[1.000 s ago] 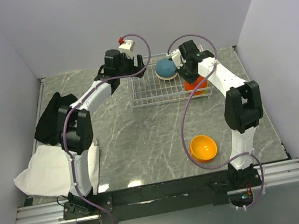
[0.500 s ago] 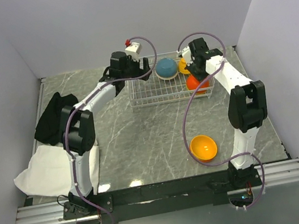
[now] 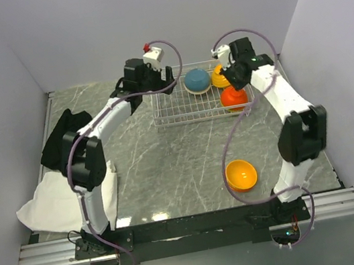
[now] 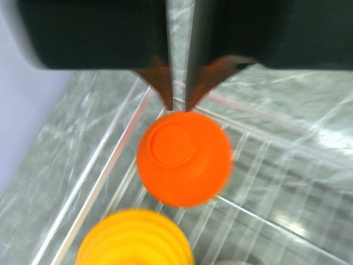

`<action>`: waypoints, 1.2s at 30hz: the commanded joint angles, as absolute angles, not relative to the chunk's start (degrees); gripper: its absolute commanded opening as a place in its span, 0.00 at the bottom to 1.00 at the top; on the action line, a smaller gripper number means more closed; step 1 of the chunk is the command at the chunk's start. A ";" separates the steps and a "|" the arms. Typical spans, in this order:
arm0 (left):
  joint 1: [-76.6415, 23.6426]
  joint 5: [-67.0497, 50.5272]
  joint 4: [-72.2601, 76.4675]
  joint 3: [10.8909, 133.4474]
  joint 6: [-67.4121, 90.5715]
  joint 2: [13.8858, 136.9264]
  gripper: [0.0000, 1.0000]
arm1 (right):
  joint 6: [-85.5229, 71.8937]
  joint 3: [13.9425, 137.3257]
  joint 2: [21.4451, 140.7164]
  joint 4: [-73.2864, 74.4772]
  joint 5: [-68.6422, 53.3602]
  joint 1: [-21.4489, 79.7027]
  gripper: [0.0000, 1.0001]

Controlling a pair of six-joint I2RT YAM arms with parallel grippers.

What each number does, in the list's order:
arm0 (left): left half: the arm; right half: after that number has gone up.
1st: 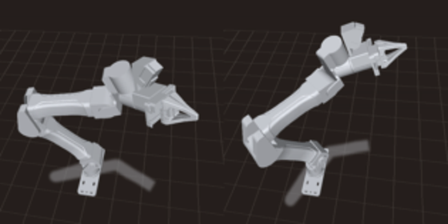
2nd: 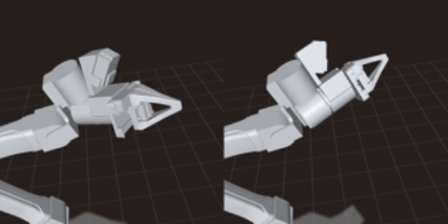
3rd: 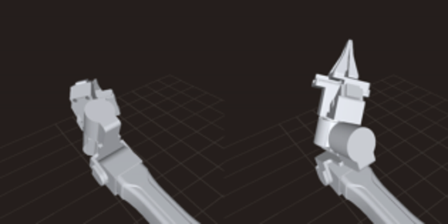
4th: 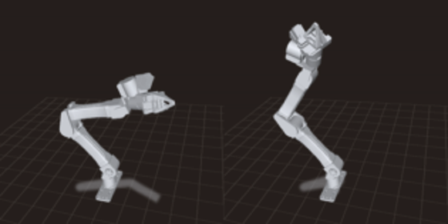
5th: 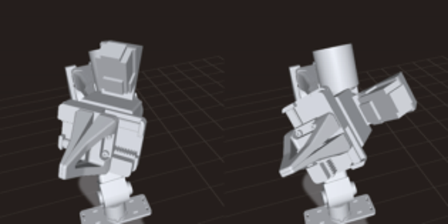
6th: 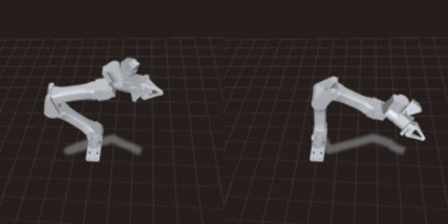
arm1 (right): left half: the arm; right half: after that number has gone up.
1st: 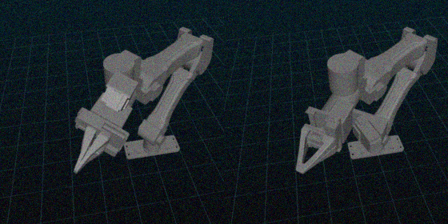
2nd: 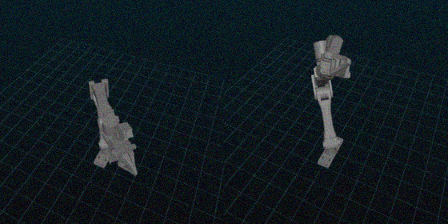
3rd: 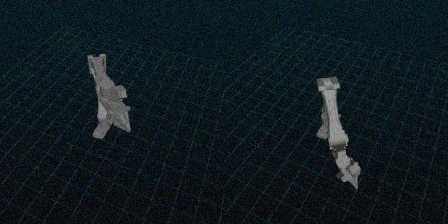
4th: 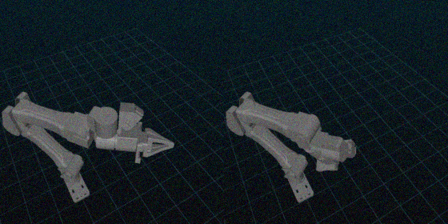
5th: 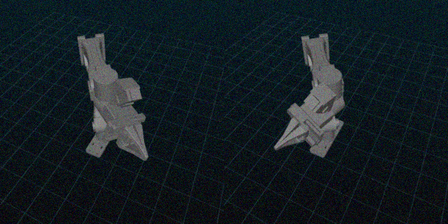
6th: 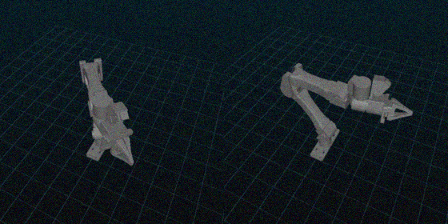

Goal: Load the bowls into the dish rack

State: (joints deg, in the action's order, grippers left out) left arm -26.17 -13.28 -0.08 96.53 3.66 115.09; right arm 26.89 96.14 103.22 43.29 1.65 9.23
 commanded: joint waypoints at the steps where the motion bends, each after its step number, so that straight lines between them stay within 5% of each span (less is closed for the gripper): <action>1: -24.26 -15.47 -1.74 93.63 1.50 103.55 0.91 | 28.29 88.53 86.60 43.67 -11.58 9.58 0.29; 11: -23.64 -17.23 -8.86 69.89 -8.25 75.71 0.95 | 50.33 54.95 44.60 57.27 -31.46 12.74 0.52; 23: -18.73 -15.03 -11.51 53.70 -14.42 62.49 0.97 | 52.29 49.31 41.48 73.12 -27.95 23.90 0.49; 36: -13.19 -15.82 -11.42 52.12 -14.24 59.15 0.97 | 47.11 43.95 44.56 65.49 -21.27 41.91 0.53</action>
State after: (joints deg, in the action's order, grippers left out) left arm -14.28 -14.98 -12.78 51.96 -13.87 60.73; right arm 50.39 44.99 43.62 70.70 -24.99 38.87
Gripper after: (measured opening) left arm 0.972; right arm 0.534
